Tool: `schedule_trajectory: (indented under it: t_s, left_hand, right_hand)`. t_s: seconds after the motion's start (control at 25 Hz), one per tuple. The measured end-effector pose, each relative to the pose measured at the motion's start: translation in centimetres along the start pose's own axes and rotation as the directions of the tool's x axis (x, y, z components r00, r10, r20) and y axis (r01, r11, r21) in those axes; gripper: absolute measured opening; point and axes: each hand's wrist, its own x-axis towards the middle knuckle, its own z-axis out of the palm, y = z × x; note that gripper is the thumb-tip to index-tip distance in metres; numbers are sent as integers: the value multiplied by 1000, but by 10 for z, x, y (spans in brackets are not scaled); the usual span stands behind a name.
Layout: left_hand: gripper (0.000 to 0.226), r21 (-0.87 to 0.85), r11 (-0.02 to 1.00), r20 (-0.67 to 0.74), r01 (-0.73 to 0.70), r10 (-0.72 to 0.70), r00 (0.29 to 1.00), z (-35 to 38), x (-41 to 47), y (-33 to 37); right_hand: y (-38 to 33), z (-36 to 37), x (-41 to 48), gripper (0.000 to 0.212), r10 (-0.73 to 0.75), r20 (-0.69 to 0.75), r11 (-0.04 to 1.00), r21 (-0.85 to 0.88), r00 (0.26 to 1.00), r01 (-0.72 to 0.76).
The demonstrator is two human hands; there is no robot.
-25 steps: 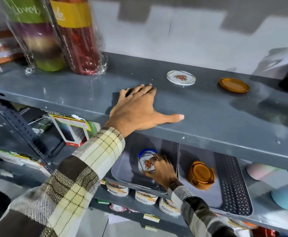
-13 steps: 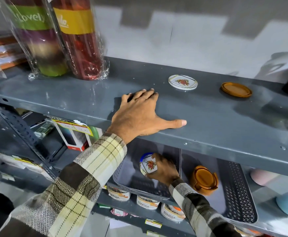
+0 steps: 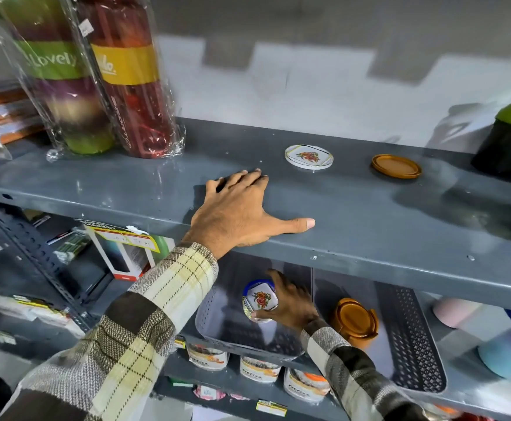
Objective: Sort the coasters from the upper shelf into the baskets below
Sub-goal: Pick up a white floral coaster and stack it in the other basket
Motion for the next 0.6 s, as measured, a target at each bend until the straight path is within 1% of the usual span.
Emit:
schedule_trajectory:
  t_s: [0.12, 0.24, 0.28, 0.4, 0.48, 0.6]
  left_hand:
    - [138, -7, 1000, 22, 10, -10, 1000, -3, -1, 1]
    - [138, -1, 1000, 50, 16, -16, 999, -5, -4, 2]
    - [138, 2, 1000, 64, 20, -20, 998, -5, -5, 2]
    - [139, 14, 1000, 104, 26, -28, 994, -4, -8, 4]
    - [141, 20, 999, 125, 29, -31, 992, -4, -8, 4]
    - [143, 26, 999, 127, 23, -26, 992, -3, -7, 3]
  right_hand:
    - [-11, -33, -23, 84, -61, -102, 998, 5, 993, 62]
    - [-31, -74, -56, 67, -111, -232, 993, 3, 966, 115]
    - [-39, -87, -70, 62, -128, -266, 990, 28, 956, 141]
    - [-62, -129, -118, 51, -145, -382, 954, 190, 913, 231]
    - [-76, -157, -145, 44, -169, -503, 929, 207, 848, 307]
    - [-91, -196, -174, 34, -173, -685, 904, 174, 708, 389]
